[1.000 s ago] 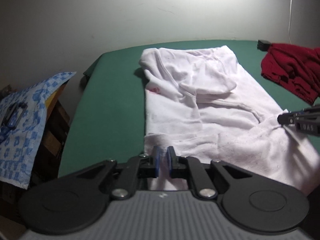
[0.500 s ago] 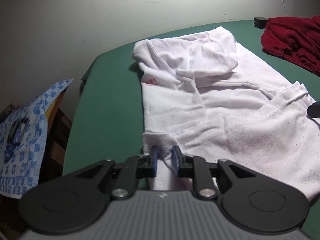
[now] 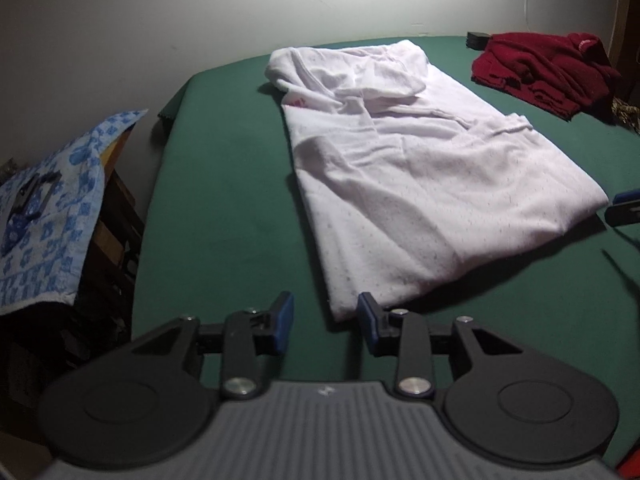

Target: Fold clothes

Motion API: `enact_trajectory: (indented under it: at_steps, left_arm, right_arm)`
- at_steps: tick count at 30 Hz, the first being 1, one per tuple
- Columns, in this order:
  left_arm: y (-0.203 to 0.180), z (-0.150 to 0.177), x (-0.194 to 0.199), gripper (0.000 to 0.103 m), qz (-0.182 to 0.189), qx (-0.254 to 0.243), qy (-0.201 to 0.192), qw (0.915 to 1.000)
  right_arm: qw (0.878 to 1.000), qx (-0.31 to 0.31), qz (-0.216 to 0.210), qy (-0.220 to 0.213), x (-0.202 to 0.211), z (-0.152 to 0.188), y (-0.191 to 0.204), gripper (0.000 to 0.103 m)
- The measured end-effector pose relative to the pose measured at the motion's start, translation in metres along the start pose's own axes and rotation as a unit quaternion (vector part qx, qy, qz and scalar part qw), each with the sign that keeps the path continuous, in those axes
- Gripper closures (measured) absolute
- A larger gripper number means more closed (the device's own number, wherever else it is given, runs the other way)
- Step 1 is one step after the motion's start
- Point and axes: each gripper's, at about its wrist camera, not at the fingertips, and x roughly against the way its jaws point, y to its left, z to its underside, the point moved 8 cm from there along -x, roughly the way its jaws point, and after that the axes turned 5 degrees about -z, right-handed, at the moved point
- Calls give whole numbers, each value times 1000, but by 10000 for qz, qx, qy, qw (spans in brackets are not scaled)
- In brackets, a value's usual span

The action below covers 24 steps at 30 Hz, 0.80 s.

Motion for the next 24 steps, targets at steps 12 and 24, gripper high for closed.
enact_trajectory:
  at_steps: [12, 24]
  left_arm:
    - [-5, -7, -17, 49, 114, 293, 90, 9995]
    - [-13, -16, -17, 93, 279, 329, -62, 9990]
  right_arm:
    - [9985, -532, 6, -93, -23, -10, -2, 63]
    - [9992, -363, -104, -154, -21, -14, -1, 88]
